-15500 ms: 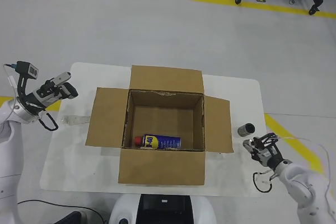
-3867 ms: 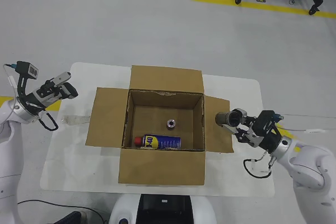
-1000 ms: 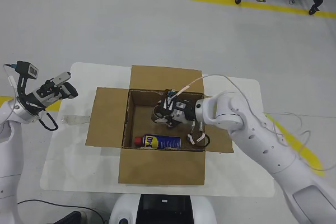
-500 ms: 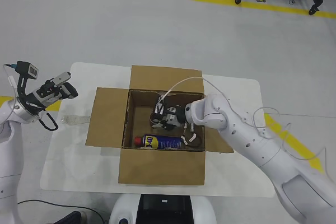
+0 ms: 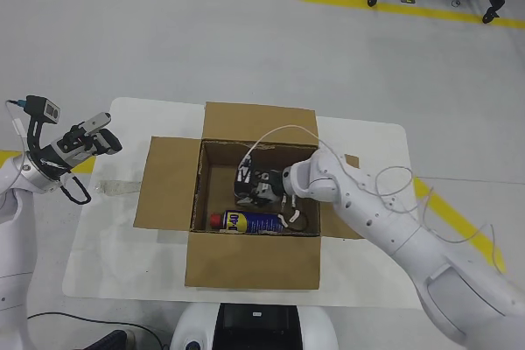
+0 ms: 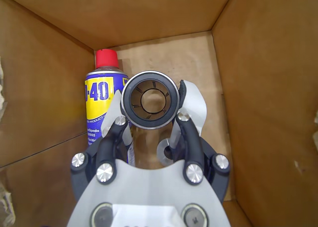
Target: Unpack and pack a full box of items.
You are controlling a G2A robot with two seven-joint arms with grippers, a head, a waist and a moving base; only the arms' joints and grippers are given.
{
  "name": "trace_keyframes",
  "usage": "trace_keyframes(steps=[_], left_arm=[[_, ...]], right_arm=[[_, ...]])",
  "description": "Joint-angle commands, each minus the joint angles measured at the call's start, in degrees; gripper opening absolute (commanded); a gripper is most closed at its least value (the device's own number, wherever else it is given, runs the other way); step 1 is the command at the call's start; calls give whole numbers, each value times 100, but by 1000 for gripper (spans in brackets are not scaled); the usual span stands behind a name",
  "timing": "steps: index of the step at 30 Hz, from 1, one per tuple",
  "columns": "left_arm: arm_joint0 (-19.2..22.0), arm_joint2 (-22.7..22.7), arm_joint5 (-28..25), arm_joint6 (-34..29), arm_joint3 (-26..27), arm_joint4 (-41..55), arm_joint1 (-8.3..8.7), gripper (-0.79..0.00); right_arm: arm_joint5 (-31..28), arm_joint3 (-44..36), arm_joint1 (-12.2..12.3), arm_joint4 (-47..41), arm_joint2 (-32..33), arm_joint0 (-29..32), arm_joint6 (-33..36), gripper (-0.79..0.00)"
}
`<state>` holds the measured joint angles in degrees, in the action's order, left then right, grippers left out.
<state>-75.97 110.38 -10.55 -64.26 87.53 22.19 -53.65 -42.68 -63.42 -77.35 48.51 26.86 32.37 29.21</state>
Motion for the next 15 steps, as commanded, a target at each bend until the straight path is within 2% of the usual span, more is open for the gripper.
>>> trace_keyframes(steps=[1,4,6,8,9,14,15], left_arm=[[0,0,0,0,0,0,0,0],[0,0,0,0,0,0,0,0],[0,0,0,0,0,0,0,0],[0,0,0,0,0,0,0,0],[0,0,0,0,0,0,0,0],[0,0,0,0,0,0,0,0],[0,0,0,0,0,0,0,0]], right_arm=[[-26,75,-35,60,-25,-22,-20,-785],[-47,190,-86,115,-44,-31,-80,-785],[-57,268,-116,143,-50,-36,-107,-686],[-84,323,-143,166,-55,-43,-119,-499],[-93,345,-155,175,-54,-46,-127,-446],[-149,390,-189,215,-6,-62,-149,-394],[-172,382,-191,225,9,-64,-149,-348]])
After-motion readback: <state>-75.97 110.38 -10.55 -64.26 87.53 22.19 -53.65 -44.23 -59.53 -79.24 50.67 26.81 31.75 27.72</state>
